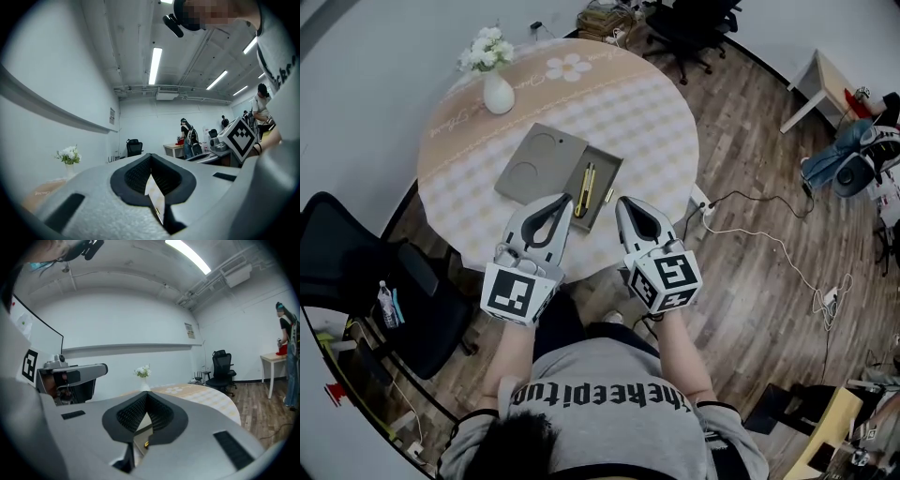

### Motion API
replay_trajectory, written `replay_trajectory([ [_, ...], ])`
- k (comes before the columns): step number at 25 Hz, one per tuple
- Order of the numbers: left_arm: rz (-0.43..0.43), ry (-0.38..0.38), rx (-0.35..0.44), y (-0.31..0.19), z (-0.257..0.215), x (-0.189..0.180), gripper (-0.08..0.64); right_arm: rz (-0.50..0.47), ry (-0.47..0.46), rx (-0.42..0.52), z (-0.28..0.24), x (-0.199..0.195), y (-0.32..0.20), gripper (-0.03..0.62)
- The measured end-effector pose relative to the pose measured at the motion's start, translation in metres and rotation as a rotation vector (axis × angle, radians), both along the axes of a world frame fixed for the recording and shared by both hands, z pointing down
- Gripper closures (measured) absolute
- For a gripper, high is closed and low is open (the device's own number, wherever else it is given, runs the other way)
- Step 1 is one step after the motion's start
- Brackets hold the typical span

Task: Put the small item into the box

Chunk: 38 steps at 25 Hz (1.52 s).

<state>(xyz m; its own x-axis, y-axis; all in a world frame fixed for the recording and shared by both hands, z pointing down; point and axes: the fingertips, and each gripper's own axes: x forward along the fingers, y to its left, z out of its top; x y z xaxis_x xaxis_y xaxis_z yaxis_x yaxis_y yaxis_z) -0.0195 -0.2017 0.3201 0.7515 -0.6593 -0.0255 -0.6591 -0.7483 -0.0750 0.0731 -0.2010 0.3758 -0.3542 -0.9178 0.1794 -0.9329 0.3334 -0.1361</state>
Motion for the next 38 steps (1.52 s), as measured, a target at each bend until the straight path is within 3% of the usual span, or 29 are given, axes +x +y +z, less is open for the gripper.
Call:
replay_trajectory([
  [4, -0.008, 0.018, 0.003, 0.013, 0.014, 0.003, 0.545, -0.021, 0.008, 0.023, 0.004, 0.001, 0.009, 0.588],
  [10, -0.074, -0.008, 0.001, 0.032, 0.012, 0.015, 0.545, -0.059, 0.051, 0.063, -0.009, 0.015, 0.027, 0.588],
  [19, -0.172, -0.049, -0.004, 0.037, 0.011, 0.006, 0.545, -0.109, 0.061, 0.092, -0.018, 0.016, 0.027, 0.588],
  [24, -0.199, -0.019, -0.033, 0.033, 0.006, 0.001, 0.545, -0.107, 0.047, 0.093, -0.018, 0.017, 0.021, 0.588],
  [29, -0.209, -0.024, 0.018, 0.025, 0.0, -0.013, 0.545, -0.097, 0.044, 0.1, -0.023, 0.013, 0.015, 0.588],
  [38, -0.202, -0.005, 0.019, 0.025, -0.003, -0.042, 0.545, -0.047, 0.048, 0.123, -0.034, -0.005, 0.021, 0.588],
])
